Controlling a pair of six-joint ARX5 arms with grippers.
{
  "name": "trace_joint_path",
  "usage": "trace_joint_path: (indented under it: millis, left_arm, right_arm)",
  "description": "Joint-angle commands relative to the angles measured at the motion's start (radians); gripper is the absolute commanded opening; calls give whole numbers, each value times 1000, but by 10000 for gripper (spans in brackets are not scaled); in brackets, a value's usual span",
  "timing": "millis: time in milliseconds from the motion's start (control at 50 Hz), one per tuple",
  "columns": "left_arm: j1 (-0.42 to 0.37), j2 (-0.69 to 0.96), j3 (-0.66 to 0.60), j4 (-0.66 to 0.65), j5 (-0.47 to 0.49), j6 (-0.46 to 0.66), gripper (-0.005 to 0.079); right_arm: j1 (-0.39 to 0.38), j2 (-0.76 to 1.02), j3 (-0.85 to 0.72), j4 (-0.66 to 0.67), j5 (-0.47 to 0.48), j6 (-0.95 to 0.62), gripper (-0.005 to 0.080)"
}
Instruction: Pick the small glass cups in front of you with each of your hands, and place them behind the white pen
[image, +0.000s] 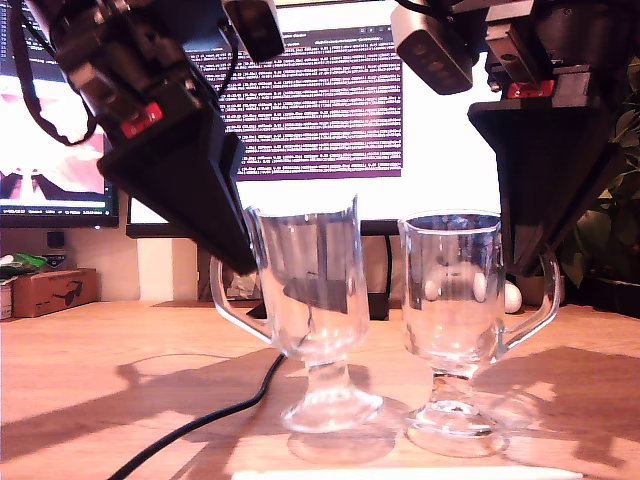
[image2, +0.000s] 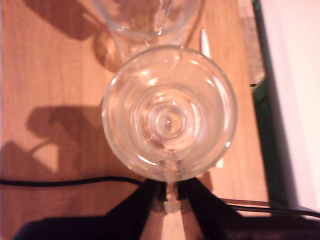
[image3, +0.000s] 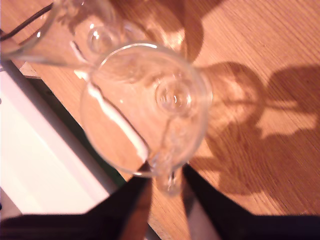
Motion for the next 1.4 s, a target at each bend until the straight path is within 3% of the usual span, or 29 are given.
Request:
trace_joint_path:
  millis: [0, 380, 580, 760, 1100, 1240, 1380]
  left_arm:
    - [-5, 9, 10, 10, 12, -6, -24]
    - [-5, 9, 10, -2, 13, -11, -23]
    - [-5, 9, 10, 0, 12, -11, 31]
    - [-5, 9, 10, 3, 12, -13, 83]
    - [-7, 9, 10, -2, 12, -33, 86]
    - [-9, 9, 10, -2, 12, -34, 163]
    - [-11, 9, 10, -5, 11, -40, 166]
  right_arm:
    - [6, 6, -3, -2, -4, 13, 221]
    - [4, 2, -3, -14, -14, 23, 221]
    - [4, -16, -3, -19, -14, 23, 268]
    - [4, -32, -3, -23, -14, 24, 269]
    - [3, -37, -3, -31, -14, 24, 269]
    - [3, -37, -3, -32, -14, 24, 269]
    - [3, -37, -3, -33, -14, 24, 269]
